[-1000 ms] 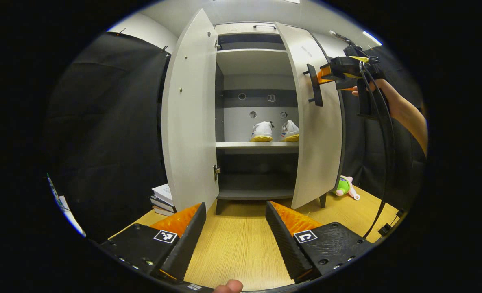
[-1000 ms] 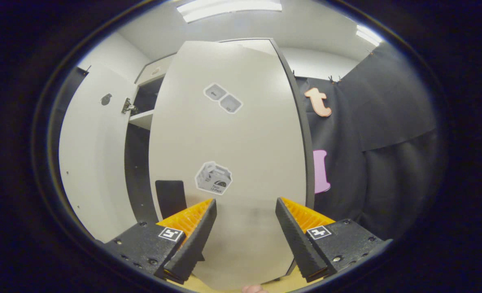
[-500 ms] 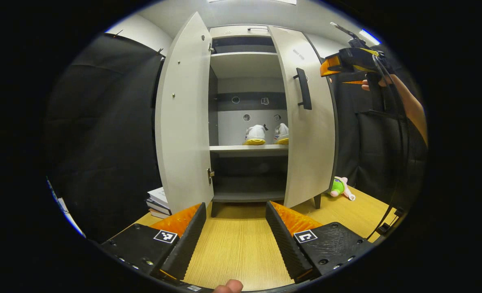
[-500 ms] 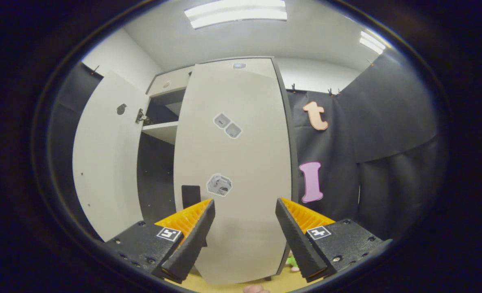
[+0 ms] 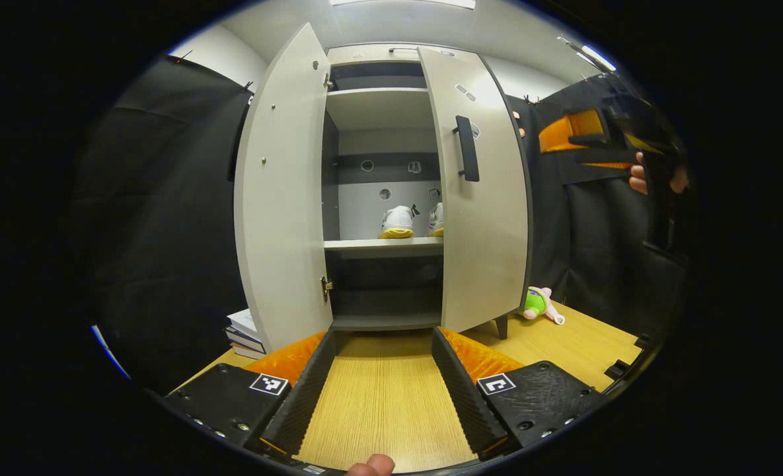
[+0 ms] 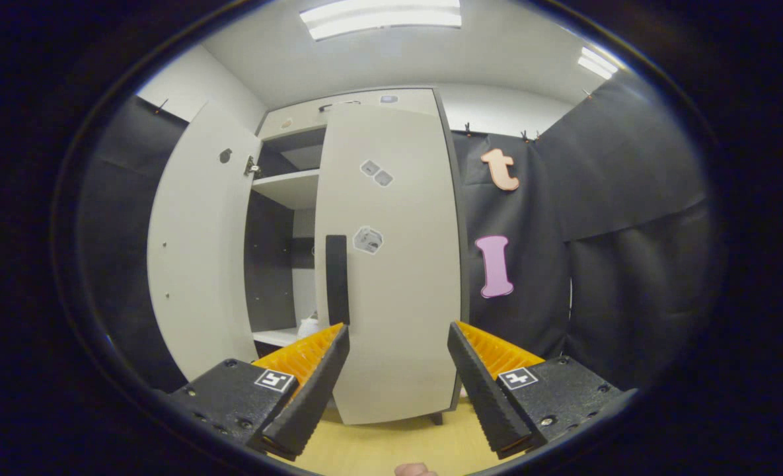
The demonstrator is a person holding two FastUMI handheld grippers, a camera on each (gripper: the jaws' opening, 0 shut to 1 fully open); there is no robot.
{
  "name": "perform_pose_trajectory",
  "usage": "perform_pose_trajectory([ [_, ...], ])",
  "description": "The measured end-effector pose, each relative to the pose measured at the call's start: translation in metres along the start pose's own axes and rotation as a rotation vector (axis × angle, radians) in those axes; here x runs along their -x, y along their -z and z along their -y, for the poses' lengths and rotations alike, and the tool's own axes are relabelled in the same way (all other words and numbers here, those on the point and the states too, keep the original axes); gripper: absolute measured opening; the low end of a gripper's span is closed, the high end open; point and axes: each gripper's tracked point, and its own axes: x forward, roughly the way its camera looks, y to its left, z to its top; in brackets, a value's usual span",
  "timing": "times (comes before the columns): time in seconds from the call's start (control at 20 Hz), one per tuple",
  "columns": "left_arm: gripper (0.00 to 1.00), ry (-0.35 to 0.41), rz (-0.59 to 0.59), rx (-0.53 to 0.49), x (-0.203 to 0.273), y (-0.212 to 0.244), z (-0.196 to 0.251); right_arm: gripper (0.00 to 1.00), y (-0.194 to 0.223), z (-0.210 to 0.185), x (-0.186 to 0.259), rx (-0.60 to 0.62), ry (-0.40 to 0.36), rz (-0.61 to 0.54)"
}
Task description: Grab one shoe with the right hand and put it into the shoe cabinet, grab the other shoe with the left hand and put it into the shoe cabinet; then close the right door with the right hand and the left door with the left hand.
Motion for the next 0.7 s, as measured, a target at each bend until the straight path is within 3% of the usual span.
perform_pose_trajectory([
  [0.05,0.89,0.003,0.0,0.001,0.0,0.0,0.001,0.92,0.01,0.003,0.005,0.016,0.017,-0.011],
  [0.15,0.89,0.008,-0.002,0.003,0.001,0.0,0.002,0.98,0.026,0.001,0.013,0.033,0.03,-0.027],
  [0.2,0.99,0.01,0.0,0.004,0.001,0.0,0.003,0.98,0.036,-0.001,0.018,0.038,0.029,-0.037],
  [0.25,0.99,0.012,0.003,0.002,0.001,-0.001,0.004,0.98,0.045,-0.003,0.022,0.043,0.031,-0.042],
  [0.3,0.88,0.014,0.004,0.001,0.001,-0.002,0.005,0.93,0.052,-0.004,0.026,0.051,0.035,-0.041],
  [0.35,0.88,0.013,0.01,0.0,0.002,-0.004,0.006,0.98,0.059,-0.005,0.031,0.055,0.036,-0.04],
  [0.5,0.88,0.015,0.022,0.004,0.003,-0.009,0.009,0.94,0.086,-0.012,0.044,0.04,0.029,-0.064],
  [0.55,0.88,0.016,0.023,0.005,0.003,-0.009,0.009,0.98,0.096,-0.014,0.048,0.033,0.031,-0.079],
  [0.7,0.88,0.011,0.034,0.002,0.005,-0.014,0.009,0.98,0.128,-0.009,0.052,0.025,0.091,-0.102],
])
